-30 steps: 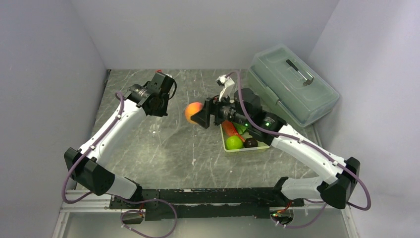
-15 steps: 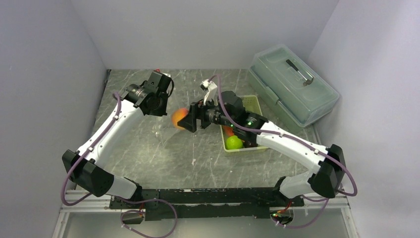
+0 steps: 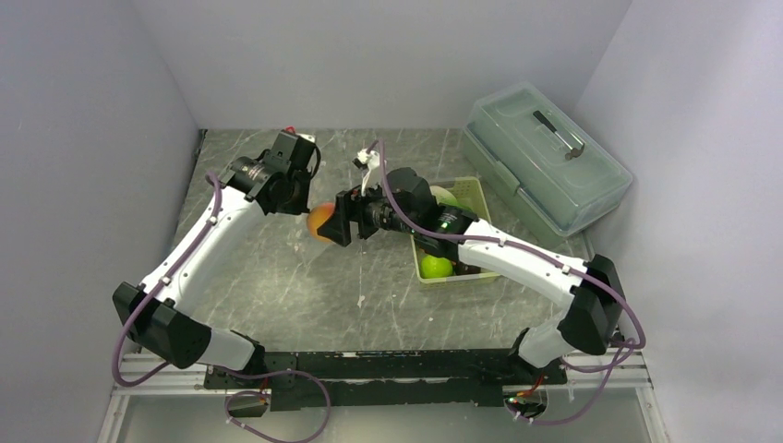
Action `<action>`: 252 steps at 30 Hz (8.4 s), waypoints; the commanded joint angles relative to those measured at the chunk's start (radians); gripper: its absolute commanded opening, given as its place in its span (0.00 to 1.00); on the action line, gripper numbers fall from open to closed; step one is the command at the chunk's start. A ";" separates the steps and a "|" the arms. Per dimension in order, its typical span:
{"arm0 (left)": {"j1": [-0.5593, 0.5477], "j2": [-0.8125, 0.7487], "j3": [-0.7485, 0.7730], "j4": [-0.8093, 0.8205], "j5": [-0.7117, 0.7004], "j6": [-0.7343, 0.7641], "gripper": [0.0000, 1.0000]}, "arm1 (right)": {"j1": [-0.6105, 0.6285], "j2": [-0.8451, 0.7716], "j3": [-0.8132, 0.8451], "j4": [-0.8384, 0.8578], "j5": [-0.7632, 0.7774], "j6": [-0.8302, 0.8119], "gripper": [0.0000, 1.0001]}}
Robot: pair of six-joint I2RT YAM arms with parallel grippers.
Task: Place the food in the zip-top bag and seal the zipper
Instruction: Place the fake fruit in the zipper food storage bag, then pick up the fake fruit from the bin, then place the fake fruit in the zipper food storage bag.
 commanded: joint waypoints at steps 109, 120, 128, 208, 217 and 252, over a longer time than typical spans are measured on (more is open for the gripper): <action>0.106 -0.059 -0.050 0.103 0.179 0.017 0.00 | -0.279 -0.131 -0.248 -0.635 0.369 0.003 0.78; 0.106 -0.059 -0.050 0.103 0.177 0.017 0.00 | -0.289 -0.061 -0.308 -0.571 0.319 0.012 0.78; 0.106 -0.059 -0.051 0.101 0.177 0.019 0.00 | -0.294 0.006 -0.324 -0.534 0.309 0.017 0.80; 0.111 -0.071 -0.060 0.106 0.195 0.019 0.00 | -0.002 0.105 0.225 -0.102 0.120 0.072 0.26; 0.114 -0.080 -0.060 0.109 0.201 0.019 0.00 | -0.001 0.201 0.279 -0.097 0.134 0.092 0.25; 0.125 -0.068 -0.063 0.114 0.239 0.021 0.00 | -0.041 0.479 0.513 -0.149 0.341 0.225 0.75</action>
